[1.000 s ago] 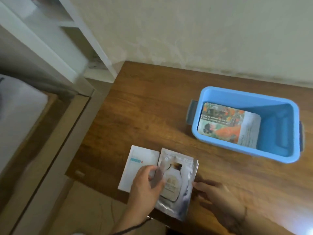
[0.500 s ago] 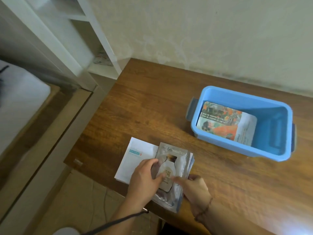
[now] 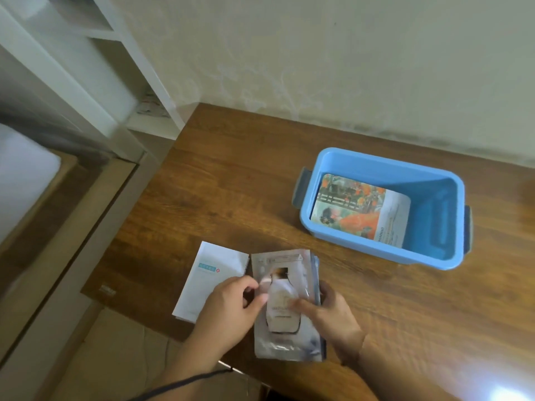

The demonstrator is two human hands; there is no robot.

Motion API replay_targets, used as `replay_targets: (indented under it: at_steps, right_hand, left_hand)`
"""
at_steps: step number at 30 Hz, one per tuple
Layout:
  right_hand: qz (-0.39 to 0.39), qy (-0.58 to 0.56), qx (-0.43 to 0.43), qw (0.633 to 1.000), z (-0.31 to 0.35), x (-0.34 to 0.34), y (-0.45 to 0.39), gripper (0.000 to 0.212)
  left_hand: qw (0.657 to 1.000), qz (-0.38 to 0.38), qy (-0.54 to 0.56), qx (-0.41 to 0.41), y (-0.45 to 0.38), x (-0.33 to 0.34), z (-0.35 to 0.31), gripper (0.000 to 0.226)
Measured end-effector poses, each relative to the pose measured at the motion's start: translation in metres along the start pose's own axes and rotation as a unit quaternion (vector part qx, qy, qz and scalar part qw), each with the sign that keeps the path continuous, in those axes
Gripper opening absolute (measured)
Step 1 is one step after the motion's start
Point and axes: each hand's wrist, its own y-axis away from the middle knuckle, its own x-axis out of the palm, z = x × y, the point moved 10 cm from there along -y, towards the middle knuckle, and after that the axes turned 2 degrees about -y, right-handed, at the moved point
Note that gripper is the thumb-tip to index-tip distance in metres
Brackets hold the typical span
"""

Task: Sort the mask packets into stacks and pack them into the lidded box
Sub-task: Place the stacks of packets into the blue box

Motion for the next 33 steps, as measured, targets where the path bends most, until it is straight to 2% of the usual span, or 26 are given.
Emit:
replay_targets:
  at_steps: [2,3,4,6,8,11,13,14,16,17,20,23,25,31,33]
  right_hand:
    - [0.074,0.082,-0.004,0.994,0.014,-0.019,-0.005,0.044]
    - [0.103,0.146,-0.008,0.984,0.02,-0.028,-0.009,0.046]
    - [0.127,0.214,-0.011,0.969,0.026,-0.034,-0.01,0.049]
    - [0.156,0.317,-0.017,0.935,0.032,-0.042,-0.016,0.052]
    - [0.185,0.342,-0.027,0.921,0.033,-0.044,-0.021,0.047]
    - [0.225,0.336,-0.026,0.914,0.028,-0.045,-0.016,0.037]
    - [0.242,0.333,-0.027,0.911,0.024,-0.046,-0.011,0.039]
    - [0.25,0.328,-0.024,0.911,0.021,-0.045,-0.01,0.041]
    - [0.272,0.299,0.001,0.915,0.011,-0.044,-0.006,0.045]
    - [0.285,0.283,0.019,0.916,0.007,-0.043,-0.003,0.045]
    - [0.324,0.26,0.04,0.909,0.003,-0.041,0.003,0.044]
    - [0.359,0.218,0.052,0.906,0.003,-0.048,0.014,0.048]
    - [0.36,0.181,0.024,0.915,0.011,-0.061,0.023,0.053]
    - [0.283,-0.083,-0.066,0.953,0.027,-0.118,0.069,0.078]
    - [0.265,-0.218,-0.09,0.935,0.032,-0.115,0.084,0.077]
  left_hand:
    - [0.999,-0.035,-0.001,0.02,-0.01,-0.013,-0.014,0.044]
    - [0.999,-0.026,0.023,0.021,-0.017,-0.011,-0.021,0.053]
    - [0.999,0.012,0.049,0.015,-0.023,-0.003,-0.028,0.062]
    - [0.988,0.136,0.073,-0.013,-0.031,0.026,-0.039,0.079]
    - [0.972,0.219,0.087,-0.024,-0.032,0.051,-0.046,0.091]
    - [0.955,0.254,0.148,-0.038,-0.025,0.071,-0.045,0.097]
    - [0.935,0.282,0.208,-0.063,-0.014,0.083,-0.042,0.09]
    - [0.921,0.297,0.242,-0.073,-0.008,0.088,-0.042,0.078]
    - [0.89,0.336,0.295,-0.092,0.007,0.096,-0.049,0.048]
    - [0.868,0.36,0.328,-0.099,0.016,0.1,-0.054,0.042]
    - [0.82,0.384,0.407,-0.12,0.033,0.106,-0.062,0.056]
    - [0.807,0.369,0.443,-0.127,0.034,0.104,-0.066,0.055]
    - [0.799,0.366,0.46,-0.123,0.032,0.098,-0.071,0.054]
    - [0.761,0.343,0.541,-0.104,0.027,0.056,-0.104,0.062]
    - [0.76,0.311,0.561,-0.103,0.022,0.042,-0.115,0.052]
